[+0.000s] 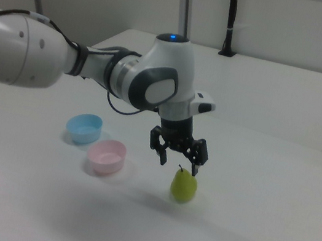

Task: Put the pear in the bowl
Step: 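Move the open gripper over the yellow-green pear and lower it, then close the gripper on the pear and lift it, then carry the pear over the pink bowl and lower it inside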

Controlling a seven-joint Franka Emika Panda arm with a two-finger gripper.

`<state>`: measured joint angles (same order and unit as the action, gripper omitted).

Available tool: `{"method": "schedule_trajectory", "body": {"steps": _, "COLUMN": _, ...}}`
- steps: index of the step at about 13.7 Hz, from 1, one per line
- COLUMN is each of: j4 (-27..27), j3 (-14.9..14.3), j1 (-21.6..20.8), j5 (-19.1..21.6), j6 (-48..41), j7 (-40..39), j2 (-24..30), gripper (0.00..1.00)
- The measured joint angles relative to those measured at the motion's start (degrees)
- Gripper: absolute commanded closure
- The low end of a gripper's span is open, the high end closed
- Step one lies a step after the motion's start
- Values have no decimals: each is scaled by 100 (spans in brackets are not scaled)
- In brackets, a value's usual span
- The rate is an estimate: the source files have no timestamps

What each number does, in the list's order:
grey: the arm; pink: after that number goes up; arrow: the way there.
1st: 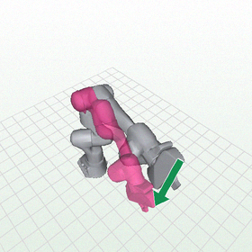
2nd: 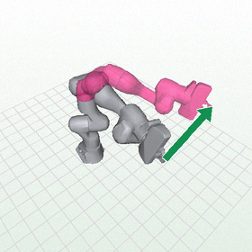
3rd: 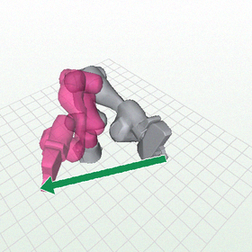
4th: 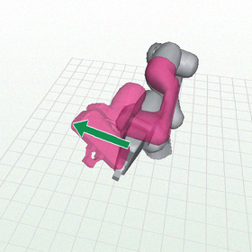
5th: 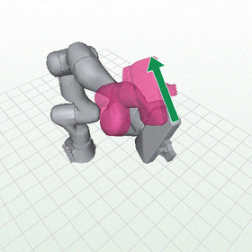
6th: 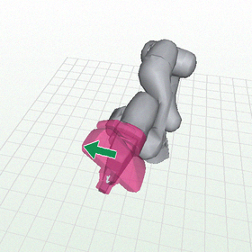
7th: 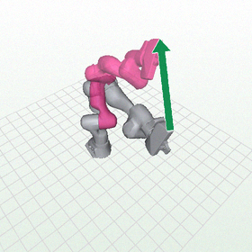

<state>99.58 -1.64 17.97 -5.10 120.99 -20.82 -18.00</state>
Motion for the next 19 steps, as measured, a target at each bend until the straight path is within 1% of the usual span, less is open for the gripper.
{"method": "schedule_trajectory", "body": {"steps": 5, "j4": -11, "j3": 12, "j1": -11, "j5": 0, "j6": 455, "j7": 0, "j2": -387, "gripper": 0}}
{"method": "schedule_trajectory", "body": {"steps": 6, "j4": -15, "j3": 13, "j1": -12, "j5": 0, "j6": 543, "j7": 4, "j2": -453, "gripper": 1}}
{"method": "schedule_trajectory", "body": {"steps": 7, "j4": -21, "j3": 13, "j1": -14, "j5": 0, "j6": 637, "j7": 8, "j2": -518, "gripper": 5}}
{"method": "schedule_trajectory", "body": {"steps": 8, "j4": -29, "j3": 14, "j1": -15, "j5": -28, "j6": 687, "j7": 8, "j2": -565, "gripper": 15}}
{"method": "schedule_trajectory", "body": {"steps": 9, "j4": -33, "j3": 15, "j1": -17, "j5": -77, "j6": 698, "j7": 8, "j2": -592, "gripper": 19}}
{"method": "schedule_trajectory", "body": {"steps": 10, "j4": -34, "j3": 17, "j1": -19, "j5": -107, "j6": 714, "j7": 8, "j2": -622, "gripper": 28}}
{"method": "schedule_trajectory", "body": {"steps": 11, "j4": -34, "j3": 21, "j1": -21, "j5": -115, "j6": 797, "j7": 8, "j2": -660, "gripper": 39}}
{"method": "schedule_trajectory", "body": {"steps": 13, "j4": -36, "j3": 25, "j1": -25, "j5": -122, "j6": 882, "j7": 8, "j2": -697, "gripper": 54}}
{"method": "schedule_trajectory", "body": {"steps": 15, "j4": -59, "j3": 26, "j1": -26, "j5": -123, "j6": 883, "j7": 8, "j2": -692, "gripper": 60}}
{"method": "schedule_trajectory", "body": {"steps": 18, "j4": -116, "j3": 26, "j1": -25, "j5": -123, "j6": 867, "j7": 8, "j2": -651, "gripper": 61}}
{"method": "schedule_trajectory", "body": {"steps": 19, "j4": -136, "j3": 26, "j1": -26, "j5": -126, "j6": 742, "j7": 8, "j2": -586, "gripper": 61}}
